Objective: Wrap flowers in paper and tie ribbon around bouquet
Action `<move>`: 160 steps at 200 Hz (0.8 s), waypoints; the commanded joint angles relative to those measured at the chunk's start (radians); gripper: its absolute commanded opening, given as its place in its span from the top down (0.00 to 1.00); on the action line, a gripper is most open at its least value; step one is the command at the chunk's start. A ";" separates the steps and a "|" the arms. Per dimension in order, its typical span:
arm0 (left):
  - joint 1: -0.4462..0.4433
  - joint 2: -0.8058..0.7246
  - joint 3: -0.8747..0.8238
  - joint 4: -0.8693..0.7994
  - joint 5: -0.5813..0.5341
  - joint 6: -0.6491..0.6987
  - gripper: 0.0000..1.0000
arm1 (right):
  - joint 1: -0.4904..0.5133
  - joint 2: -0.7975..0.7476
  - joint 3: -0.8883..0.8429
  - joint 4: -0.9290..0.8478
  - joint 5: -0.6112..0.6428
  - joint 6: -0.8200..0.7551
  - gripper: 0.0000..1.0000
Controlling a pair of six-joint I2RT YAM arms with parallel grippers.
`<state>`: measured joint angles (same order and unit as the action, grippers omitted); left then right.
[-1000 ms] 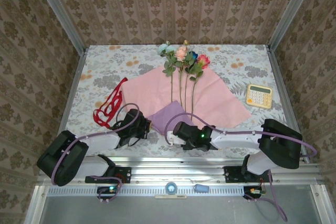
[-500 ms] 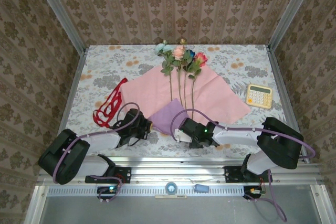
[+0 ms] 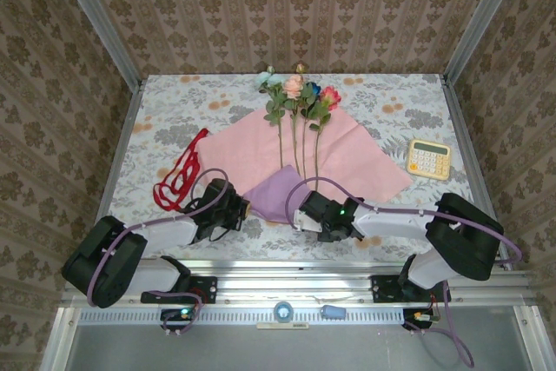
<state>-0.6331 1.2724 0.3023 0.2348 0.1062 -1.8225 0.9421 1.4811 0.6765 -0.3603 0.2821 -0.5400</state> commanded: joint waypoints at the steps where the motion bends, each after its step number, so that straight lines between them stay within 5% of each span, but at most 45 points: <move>1: 0.009 0.007 0.025 -0.025 -0.006 0.025 0.95 | -0.021 0.027 0.008 -0.056 0.069 0.004 1.00; 19: 0.008 0.005 0.027 -0.031 -0.003 0.027 0.95 | -0.031 0.016 0.006 -0.053 0.104 0.012 1.00; 37: 0.009 0.004 0.029 -0.035 0.000 0.032 0.95 | -0.044 -0.001 -0.003 -0.054 0.149 0.028 0.71; 45: 0.009 0.004 0.031 -0.038 0.001 0.033 0.95 | -0.047 -0.008 -0.011 -0.059 0.163 0.029 0.67; 90: 0.009 0.017 0.044 -0.042 0.009 0.043 0.94 | -0.071 0.004 -0.019 -0.057 0.184 0.025 1.00; 131: 0.034 -0.049 0.064 -0.160 0.012 0.114 0.66 | -0.082 0.027 -0.004 -0.054 0.200 0.038 1.00; 160: 0.089 -0.160 0.031 -0.277 0.002 0.184 0.63 | -0.090 0.005 -0.018 -0.042 0.201 0.042 1.00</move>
<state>-0.5842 1.1885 0.3450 0.0921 0.1265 -1.7214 0.8661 1.4937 0.6647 -0.3824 0.4408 -0.5159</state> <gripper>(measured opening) 0.374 0.056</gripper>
